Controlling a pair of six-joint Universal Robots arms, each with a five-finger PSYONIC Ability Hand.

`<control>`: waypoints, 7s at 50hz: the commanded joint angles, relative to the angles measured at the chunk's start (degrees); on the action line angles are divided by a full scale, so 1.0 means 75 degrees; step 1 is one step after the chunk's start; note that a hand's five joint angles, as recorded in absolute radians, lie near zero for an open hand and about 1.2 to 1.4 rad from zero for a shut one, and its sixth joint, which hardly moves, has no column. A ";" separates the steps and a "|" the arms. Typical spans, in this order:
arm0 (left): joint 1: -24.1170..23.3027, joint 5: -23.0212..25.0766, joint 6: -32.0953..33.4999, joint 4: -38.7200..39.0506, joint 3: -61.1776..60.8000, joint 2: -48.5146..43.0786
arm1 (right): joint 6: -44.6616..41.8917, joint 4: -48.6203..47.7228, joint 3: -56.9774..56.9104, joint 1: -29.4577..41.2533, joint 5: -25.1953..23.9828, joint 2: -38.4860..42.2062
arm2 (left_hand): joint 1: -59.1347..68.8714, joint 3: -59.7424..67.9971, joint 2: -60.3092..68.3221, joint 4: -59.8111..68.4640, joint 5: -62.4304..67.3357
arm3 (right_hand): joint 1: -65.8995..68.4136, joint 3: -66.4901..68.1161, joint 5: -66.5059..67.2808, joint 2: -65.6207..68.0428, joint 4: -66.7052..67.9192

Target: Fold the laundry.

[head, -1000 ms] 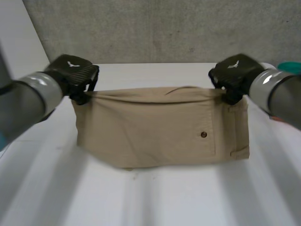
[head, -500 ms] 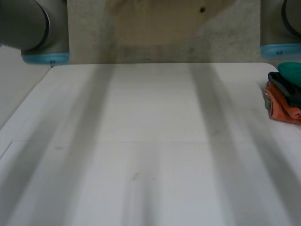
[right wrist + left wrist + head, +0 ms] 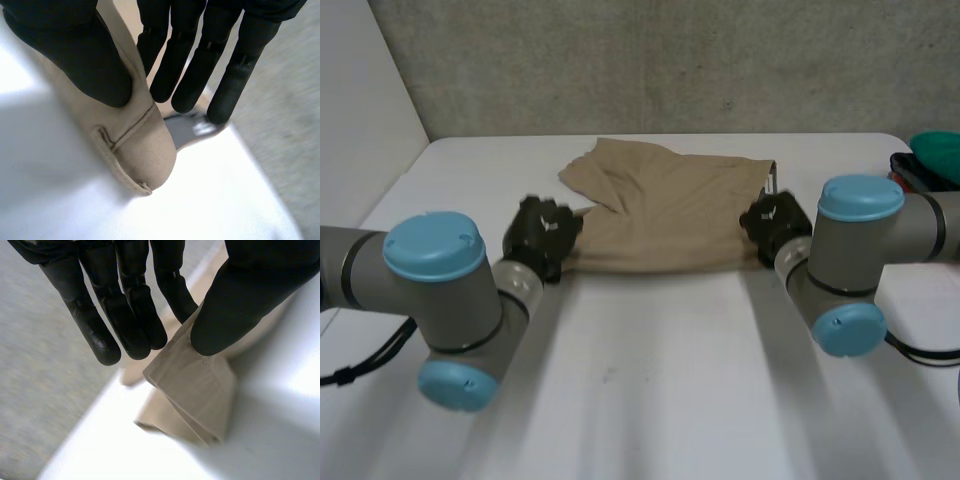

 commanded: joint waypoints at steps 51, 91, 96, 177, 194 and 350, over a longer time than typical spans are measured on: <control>-0.1315 -0.0544 -0.1477 -0.5708 -0.1593 0.3066 | -0.0879 0.2978 0.3829 -0.0130 -0.0122 -0.3669 | -0.5553 -0.5936 -0.5994 -0.5993 -0.5691 | 0.2165 0.1551 0.1859 0.1646 0.1513; -0.1362 -0.0143 0.0456 -0.4658 0.0510 0.1629 | -0.1501 0.2839 0.4018 -0.0845 -0.0380 -0.3928 | 0.1936 0.1553 0.1495 0.1496 0.1798 | 0.2165 0.1551 0.1859 0.1646 0.1513; -0.1327 -0.0789 0.0597 -0.3623 0.2024 0.0245 | -0.0984 0.1819 0.3221 -0.0822 -0.0322 -0.3165 | 0.1936 0.1553 0.1495 0.1496 0.1798 | 0.2165 0.1551 0.1859 0.1646 0.1513; -0.1057 -0.0731 -0.0950 0.0608 -0.0035 0.1695 | -0.2273 -0.1263 0.3115 -0.0391 -0.1011 -0.3013 | -0.7397 -0.7781 -0.7839 -0.7837 -0.7535 | 0.2165 0.1551 0.1859 0.1646 0.1513; -0.0905 -0.0754 -0.0950 0.0667 0.0244 0.1719 | -0.2136 -0.1311 0.3337 0.1570 -0.3275 -0.2599 | -0.7397 -0.7781 -0.7839 -0.7837 -0.7535 | -0.7169 -0.7783 -0.7475 -0.7687 -0.7820; -0.1045 0.4378 -0.4102 -0.3575 0.2988 0.2433 | 0.5591 -0.4346 -0.2511 -0.7314 -0.7974 0.1687 | -0.7189 -0.7573 -0.7631 -0.7629 -0.7327 | 0.2165 0.1551 0.1859 0.1646 0.1513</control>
